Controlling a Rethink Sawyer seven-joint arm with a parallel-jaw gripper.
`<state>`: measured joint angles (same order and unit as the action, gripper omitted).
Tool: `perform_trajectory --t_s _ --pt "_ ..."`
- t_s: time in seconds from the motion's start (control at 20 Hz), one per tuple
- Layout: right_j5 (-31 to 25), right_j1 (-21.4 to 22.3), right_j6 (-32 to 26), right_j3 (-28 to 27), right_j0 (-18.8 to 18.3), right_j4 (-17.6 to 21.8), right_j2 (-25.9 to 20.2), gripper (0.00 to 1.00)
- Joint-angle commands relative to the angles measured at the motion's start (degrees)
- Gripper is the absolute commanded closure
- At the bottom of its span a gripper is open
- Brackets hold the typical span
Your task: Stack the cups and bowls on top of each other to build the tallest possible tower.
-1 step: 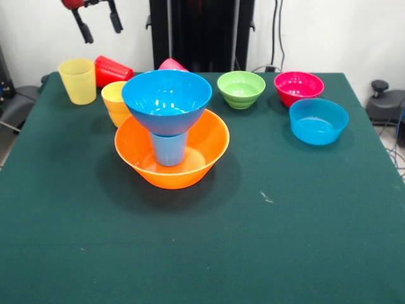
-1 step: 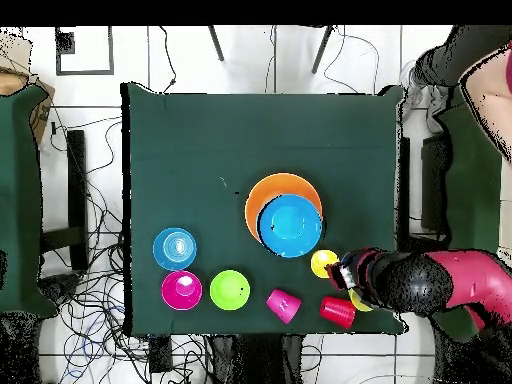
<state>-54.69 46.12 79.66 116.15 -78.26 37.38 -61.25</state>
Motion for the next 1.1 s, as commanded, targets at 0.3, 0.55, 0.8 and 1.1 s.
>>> perform_trajectory --t_s 0.3,0.55,0.8,1.1 --pt "6.43 -3.55 -8.13 -3.68 4.0 10.34 2.94 0.0" --pt "6.77 -4.34 -7.2 -4.07 5.09 11.07 3.89 0.0" --pt "5.63 -6.47 -8.07 -4.78 5.61 10.46 4.23 0.0" --pt "6.06 -8.66 -8.69 -5.54 5.44 11.56 4.95 0.0"
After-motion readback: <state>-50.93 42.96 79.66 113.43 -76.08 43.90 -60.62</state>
